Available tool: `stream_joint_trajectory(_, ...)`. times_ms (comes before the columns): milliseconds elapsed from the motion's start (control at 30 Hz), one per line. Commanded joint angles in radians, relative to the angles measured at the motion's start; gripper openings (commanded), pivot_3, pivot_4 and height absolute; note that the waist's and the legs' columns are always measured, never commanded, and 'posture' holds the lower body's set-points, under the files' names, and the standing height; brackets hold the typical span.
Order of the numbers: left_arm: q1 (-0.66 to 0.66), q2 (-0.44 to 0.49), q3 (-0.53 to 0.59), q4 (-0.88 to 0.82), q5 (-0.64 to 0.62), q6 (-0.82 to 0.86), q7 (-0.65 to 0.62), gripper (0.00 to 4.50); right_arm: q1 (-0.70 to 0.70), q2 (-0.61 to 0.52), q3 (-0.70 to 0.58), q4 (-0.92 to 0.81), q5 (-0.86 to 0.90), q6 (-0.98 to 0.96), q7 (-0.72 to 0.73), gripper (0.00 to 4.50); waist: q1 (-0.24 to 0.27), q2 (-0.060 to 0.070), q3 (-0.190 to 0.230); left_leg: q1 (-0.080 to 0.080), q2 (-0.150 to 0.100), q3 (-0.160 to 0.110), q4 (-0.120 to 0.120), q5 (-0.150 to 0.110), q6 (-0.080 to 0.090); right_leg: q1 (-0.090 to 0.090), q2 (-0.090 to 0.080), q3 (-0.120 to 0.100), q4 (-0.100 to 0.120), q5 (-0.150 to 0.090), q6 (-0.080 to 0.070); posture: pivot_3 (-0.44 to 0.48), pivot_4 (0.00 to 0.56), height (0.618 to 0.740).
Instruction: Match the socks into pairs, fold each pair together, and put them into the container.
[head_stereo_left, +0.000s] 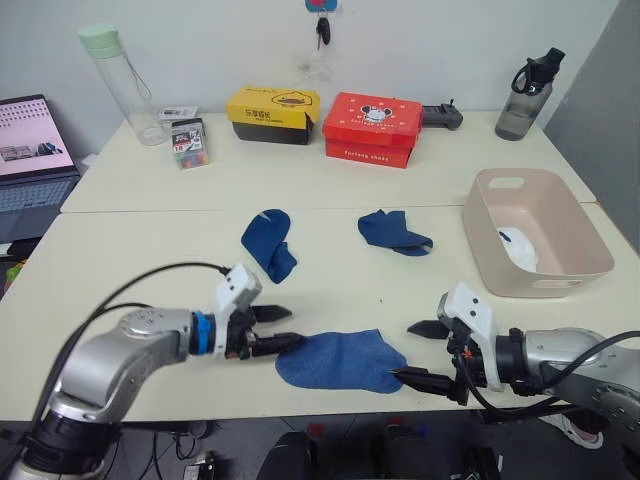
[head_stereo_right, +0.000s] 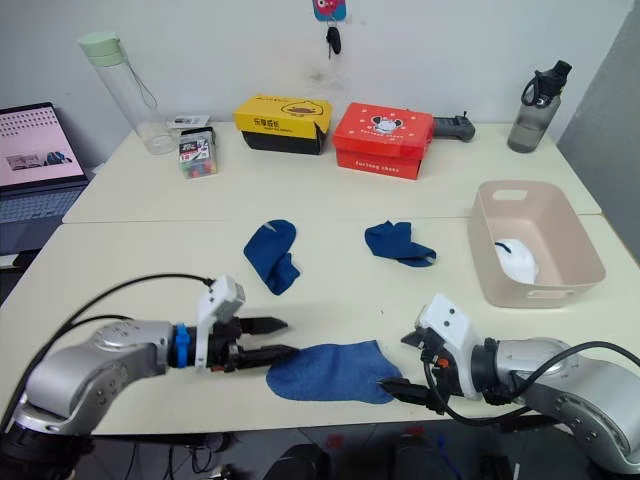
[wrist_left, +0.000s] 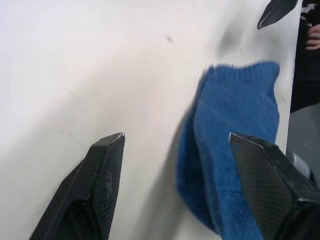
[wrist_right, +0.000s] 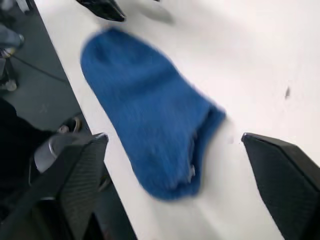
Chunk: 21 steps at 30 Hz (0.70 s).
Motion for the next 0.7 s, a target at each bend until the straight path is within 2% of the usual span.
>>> stream_joint_trajectory(33, -0.046, 0.014, -0.078, -0.004, 0.029, -0.078, -0.111, 2.49, -0.042, 0.033, 0.060, -0.017, -0.039, -0.063, -0.019, 4.05, 0.000, 0.000, 0.000, 0.000, 0.000, 0.000, 0.000, 0.000, -0.001, 0.000, 0.000, 0.000, 0.000, 0.000, 0.000, 0.000, 0.150, 0.740)
stream_joint_trajectory(67, -0.055, 0.011, -0.100, 0.001, 0.041, -0.092, -0.127, 2.23, -0.045, 0.035, 0.084, -0.011, -0.054, -0.074, -0.017, 3.86, 0.000, 0.000, 0.000, 0.000, 0.000, 0.000, 0.000, 0.001, -0.001, 0.000, 0.000, 0.000, 0.000, 0.000, 0.000, 0.000, 0.150, 0.740)
stream_joint_trajectory(200, -0.082, -0.010, -0.224, 0.068, 0.140, -0.172, -0.172, 0.95, -0.039, 0.027, 0.257, 0.046, -0.201, -0.165, 0.000, 2.44, -0.001, 0.000, 0.000, -0.001, 0.000, 0.000, 0.000, 0.001, -0.002, 0.000, 0.000, 0.000, -0.001, 0.000, 0.000, 0.000, 0.150, 0.740)
stream_joint_trajectory(300, -0.085, -0.034, -0.272, 0.131, 0.196, -0.202, -0.164, 0.07, -0.023, 0.006, 0.351, 0.091, -0.293, -0.215, 0.016, 1.42, -0.001, 0.000, 0.000, -0.001, 0.000, 0.000, 0.000, 0.001, -0.002, 0.000, 0.000, 0.000, -0.001, 0.000, 0.000, 0.000, 0.150, 0.740)
stream_joint_trajectory(433, -0.097, -0.081, -0.322, 0.224, 0.271, -0.239, -0.144, 0.00, 0.017, 0.004, 0.372, 0.128, -0.328, -0.215, 0.017, 0.03, 0.000, 0.000, 0.000, -0.001, 0.000, 0.000, 0.000, 0.001, -0.002, 0.000, 0.000, 0.000, 0.000, 0.000, 0.000, 0.000, 0.150, 0.740)
stream_joint_trajectory(533, -0.111, -0.117, -0.343, 0.281, 0.314, -0.249, -0.116, 0.00, 0.078, -0.047, 0.355, 0.119, -0.341, -0.214, 0.040, 0.03, 0.005, 0.000, 0.000, -0.001, -0.001, 0.000, 0.001, 0.001, -0.002, 0.001, 0.000, 0.000, -0.001, 0.000, 0.000, 0.000, 0.150, 0.740)
stream_joint_trajectory(700, -0.118, -0.120, -0.348, 0.295, 0.340, -0.278, -0.137, 0.00, 0.162, -0.112, 0.307, 0.082, -0.355, -0.278, 0.074, 0.03, 0.012, 0.001, -0.002, 0.002, -0.001, -0.002, 0.001, 0.000, 0.001, 0.006, 0.000, -0.002, -0.004, 0.000, 0.000, 0.000, 0.150, 0.740)
